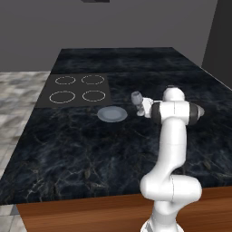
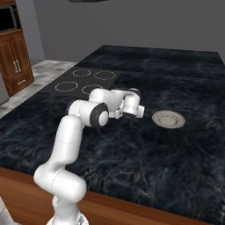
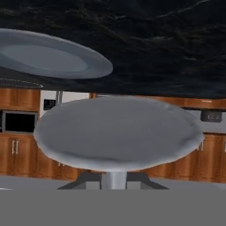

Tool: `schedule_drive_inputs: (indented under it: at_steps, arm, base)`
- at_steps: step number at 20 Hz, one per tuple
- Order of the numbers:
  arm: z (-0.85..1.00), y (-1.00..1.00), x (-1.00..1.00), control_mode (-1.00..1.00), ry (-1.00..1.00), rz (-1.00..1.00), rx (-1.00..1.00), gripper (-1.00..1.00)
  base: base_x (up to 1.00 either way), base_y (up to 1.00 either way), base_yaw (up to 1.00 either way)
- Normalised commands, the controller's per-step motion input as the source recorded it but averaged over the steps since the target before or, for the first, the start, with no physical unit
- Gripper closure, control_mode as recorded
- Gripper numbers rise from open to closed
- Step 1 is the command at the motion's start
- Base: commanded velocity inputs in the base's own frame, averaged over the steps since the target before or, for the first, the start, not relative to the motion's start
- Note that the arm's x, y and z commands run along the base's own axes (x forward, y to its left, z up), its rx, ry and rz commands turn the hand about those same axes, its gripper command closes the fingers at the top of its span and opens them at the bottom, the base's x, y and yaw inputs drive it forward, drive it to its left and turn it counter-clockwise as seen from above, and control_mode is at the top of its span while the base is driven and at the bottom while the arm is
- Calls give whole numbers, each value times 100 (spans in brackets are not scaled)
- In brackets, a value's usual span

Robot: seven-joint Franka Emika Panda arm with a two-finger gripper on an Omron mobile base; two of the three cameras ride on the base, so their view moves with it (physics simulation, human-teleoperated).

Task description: Retrieve the wine glasses from the counter and place one next to each plate.

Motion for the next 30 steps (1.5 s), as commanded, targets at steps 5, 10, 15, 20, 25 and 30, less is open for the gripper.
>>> schedule_drive_inputs:
  at_steps: [5,10,15,20,25,30]
  arm:
    - [-22,0,22,-100,0,0,0,100]
    - [-19,0,26,-100,0,0,0,100]
    - [-17,0,29,-100,-1,0,0,100]
    - [-17,2,33,-100,-3,0,-1,100]
    - [-21,0,25,-100,-2,0,0,100]
    - [-27,0,17,-100,0,0,0,100]
  base:
    - [0,0,0]
    - [0,0,0]
    - [0,0,0]
    - [0,0,0]
    - [0,0,0]
    - [0,0,0]
